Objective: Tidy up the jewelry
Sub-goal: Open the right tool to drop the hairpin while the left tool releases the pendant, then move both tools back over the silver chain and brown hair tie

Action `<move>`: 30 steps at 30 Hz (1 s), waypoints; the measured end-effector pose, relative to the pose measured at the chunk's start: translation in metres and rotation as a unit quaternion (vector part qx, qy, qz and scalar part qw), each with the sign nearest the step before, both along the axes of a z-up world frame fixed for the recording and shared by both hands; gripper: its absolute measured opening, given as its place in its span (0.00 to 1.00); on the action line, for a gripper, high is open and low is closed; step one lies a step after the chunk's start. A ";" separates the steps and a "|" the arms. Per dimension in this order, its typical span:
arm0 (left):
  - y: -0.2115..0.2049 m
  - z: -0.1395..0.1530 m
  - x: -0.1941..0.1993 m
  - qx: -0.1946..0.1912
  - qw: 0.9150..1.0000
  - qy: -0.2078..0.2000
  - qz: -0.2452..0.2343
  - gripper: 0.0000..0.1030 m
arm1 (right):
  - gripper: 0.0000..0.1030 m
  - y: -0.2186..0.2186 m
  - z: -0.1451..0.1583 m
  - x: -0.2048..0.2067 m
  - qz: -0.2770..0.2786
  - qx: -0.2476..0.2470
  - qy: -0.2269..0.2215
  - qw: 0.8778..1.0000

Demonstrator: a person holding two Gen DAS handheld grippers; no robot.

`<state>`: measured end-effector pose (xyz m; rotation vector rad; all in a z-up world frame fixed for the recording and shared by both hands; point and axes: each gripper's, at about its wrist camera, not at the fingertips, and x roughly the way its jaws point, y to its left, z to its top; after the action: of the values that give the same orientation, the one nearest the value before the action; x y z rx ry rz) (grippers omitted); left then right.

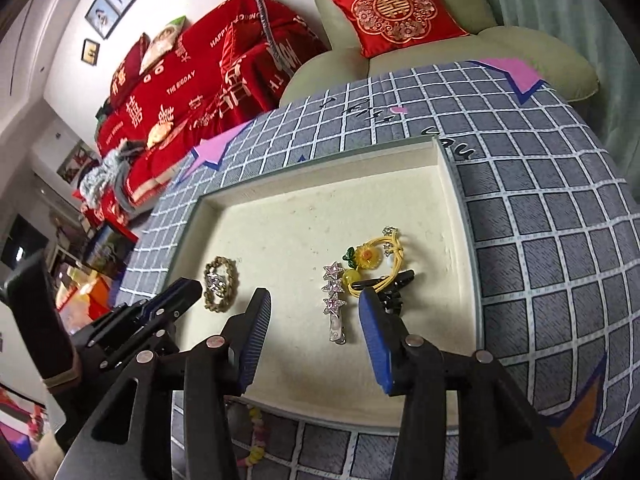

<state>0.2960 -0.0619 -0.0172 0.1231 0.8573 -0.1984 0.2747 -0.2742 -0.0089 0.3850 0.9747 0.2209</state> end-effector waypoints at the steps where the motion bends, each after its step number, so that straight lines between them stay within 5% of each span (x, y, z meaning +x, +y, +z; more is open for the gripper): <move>1: 0.001 0.001 0.000 -0.001 1.000 0.000 0.002 0.18 | 0.48 -0.002 0.002 -0.001 -0.002 0.003 0.000 1.000; 7: 0.004 0.006 -0.005 -0.005 1.000 -0.002 0.005 0.18 | 0.50 -0.006 0.007 -0.013 -0.007 0.005 -0.003 1.000; 8: 0.004 0.006 -0.006 -0.004 1.000 -0.001 0.004 0.32 | 0.50 -0.006 0.008 -0.015 -0.007 0.006 -0.003 1.000; 9: 0.005 0.006 -0.008 -0.003 1.000 0.001 0.007 0.90 | 0.51 -0.006 0.008 -0.017 -0.006 0.006 -0.002 1.000; 10: 0.007 0.007 -0.010 0.000 1.000 0.000 0.018 1.00 | 0.53 -0.006 0.009 -0.019 -0.006 0.005 -0.002 1.000; 12: 0.009 0.010 -0.016 0.000 0.999 -0.031 0.027 1.00 | 0.58 -0.006 0.011 -0.023 -0.005 0.003 -0.003 1.000; 15: 0.011 0.009 -0.018 -0.001 0.999 -0.025 0.022 1.00 | 0.60 -0.007 0.015 -0.031 -0.005 0.001 -0.009 1.000; 19: 0.022 0.011 -0.028 -0.005 0.999 -0.030 0.025 1.00 | 0.79 -0.008 0.021 -0.042 -0.005 0.004 -0.015 1.000; 30: 0.050 0.015 -0.087 -0.008 0.999 -0.035 0.017 1.00 | 0.85 -0.006 0.022 -0.081 -0.001 0.009 -0.008 1.000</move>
<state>0.2088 -0.0119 -0.0023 0.1000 0.7872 -0.1672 0.1934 -0.2798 0.0129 0.4008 0.9566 0.2313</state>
